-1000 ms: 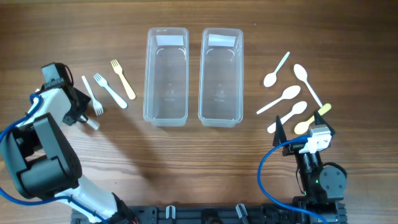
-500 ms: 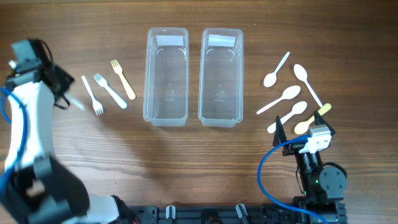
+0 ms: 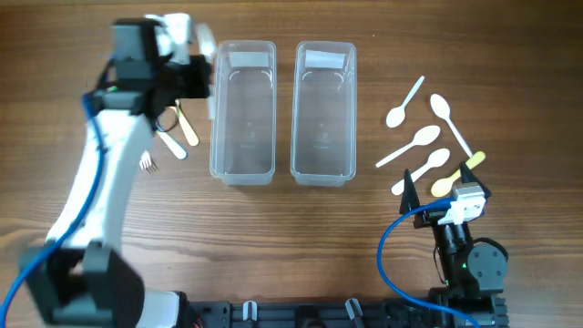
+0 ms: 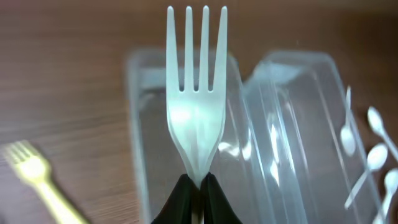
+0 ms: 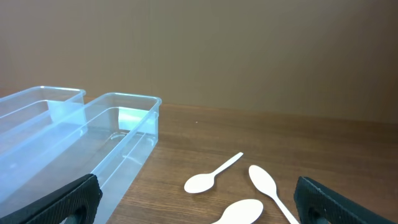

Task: Pack container
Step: 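Carry the white fork into the left container and release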

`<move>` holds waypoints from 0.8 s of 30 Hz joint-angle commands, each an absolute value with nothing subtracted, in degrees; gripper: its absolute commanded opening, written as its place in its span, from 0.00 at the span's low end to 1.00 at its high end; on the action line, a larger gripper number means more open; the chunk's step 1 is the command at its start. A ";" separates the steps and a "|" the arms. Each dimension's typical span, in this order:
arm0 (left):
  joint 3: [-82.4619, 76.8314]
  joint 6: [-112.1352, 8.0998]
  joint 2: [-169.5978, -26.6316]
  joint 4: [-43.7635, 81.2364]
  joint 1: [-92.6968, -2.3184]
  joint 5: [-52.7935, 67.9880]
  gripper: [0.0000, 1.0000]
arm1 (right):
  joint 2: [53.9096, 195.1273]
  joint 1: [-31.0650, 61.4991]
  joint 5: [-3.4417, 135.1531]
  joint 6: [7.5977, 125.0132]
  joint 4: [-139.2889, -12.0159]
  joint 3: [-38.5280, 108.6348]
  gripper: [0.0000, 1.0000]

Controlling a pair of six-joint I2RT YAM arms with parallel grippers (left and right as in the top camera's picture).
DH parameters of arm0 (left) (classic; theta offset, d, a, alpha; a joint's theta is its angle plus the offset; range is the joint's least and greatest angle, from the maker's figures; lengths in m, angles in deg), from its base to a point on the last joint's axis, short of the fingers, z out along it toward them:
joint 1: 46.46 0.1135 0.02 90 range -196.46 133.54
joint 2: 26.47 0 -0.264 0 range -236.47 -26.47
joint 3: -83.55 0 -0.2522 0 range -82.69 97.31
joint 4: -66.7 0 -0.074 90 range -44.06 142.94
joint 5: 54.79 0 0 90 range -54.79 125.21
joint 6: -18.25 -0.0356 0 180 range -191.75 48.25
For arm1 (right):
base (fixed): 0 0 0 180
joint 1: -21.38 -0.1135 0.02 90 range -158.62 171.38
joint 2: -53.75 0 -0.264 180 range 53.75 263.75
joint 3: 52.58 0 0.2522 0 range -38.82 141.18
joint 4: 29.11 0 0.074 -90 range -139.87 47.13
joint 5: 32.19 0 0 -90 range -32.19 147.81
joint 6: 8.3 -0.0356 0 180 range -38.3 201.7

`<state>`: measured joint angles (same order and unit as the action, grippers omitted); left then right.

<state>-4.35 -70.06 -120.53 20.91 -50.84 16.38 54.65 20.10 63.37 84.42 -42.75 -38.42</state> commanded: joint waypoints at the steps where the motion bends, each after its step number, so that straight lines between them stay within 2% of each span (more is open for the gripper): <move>1: -4.74 -73.03 -126.04 22.35 -53.77 14.64 0.04 | 54.39 20.30 63.68 84.73 -42.44 -38.51 1.00; 2: -4.74 -73.03 -126.74 22.57 -54.16 14.64 0.05 | 54.39 20.30 63.68 84.73 -42.44 -38.51 1.00; 3: -4.74 -73.03 -127.02 22.57 -54.40 14.64 0.29 | 54.39 20.30 63.68 84.71 -42.44 -38.51 1.00; 4: -4.72 -73.01 -127.02 22.59 -54.51 14.64 0.68 | 54.39 20.30 63.68 84.71 -42.44 -38.51 1.00; 5: -4.67 -73.01 -126.95 22.75 -54.51 14.64 0.68 | 54.39 20.30 63.68 84.71 -42.44 -38.51 1.00; 6: -4.63 -73.03 -126.67 23.08 -54.47 14.64 0.63 | 54.39 20.28 63.68 84.71 -42.44 -38.51 1.00; 11: -2.16 -70.39 -122.78 24.39 -52.31 18.42 0.61 | 54.43 20.28 63.68 84.73 -42.44 -38.51 1.00; 14: -0.85 -64.40 -118.04 21.41 -49.88 30.33 0.59 | 54.50 20.30 63.68 84.71 -42.44 -38.51 1.00; 15: -0.85 -61.78 -116.11 18.22 -48.50 38.33 0.59 | 54.54 20.30 63.68 84.71 -42.44 -38.51 1.00; 18: -0.87 -58.94 -114.61 10.70 -45.66 46.20 0.58 | 54.54 20.28 63.68 84.71 -42.44 -38.51 1.00; 22: -1.26 -54.48 -116.03 2.07 -40.74 46.63 0.64 | 54.54 20.30 63.68 84.71 -42.44 -38.51 1.00; 24: -2.25 -52.77 -117.69 1.31 -38.40 45.93 0.63 | 54.54 20.30 63.68 84.73 -42.46 -38.51 1.00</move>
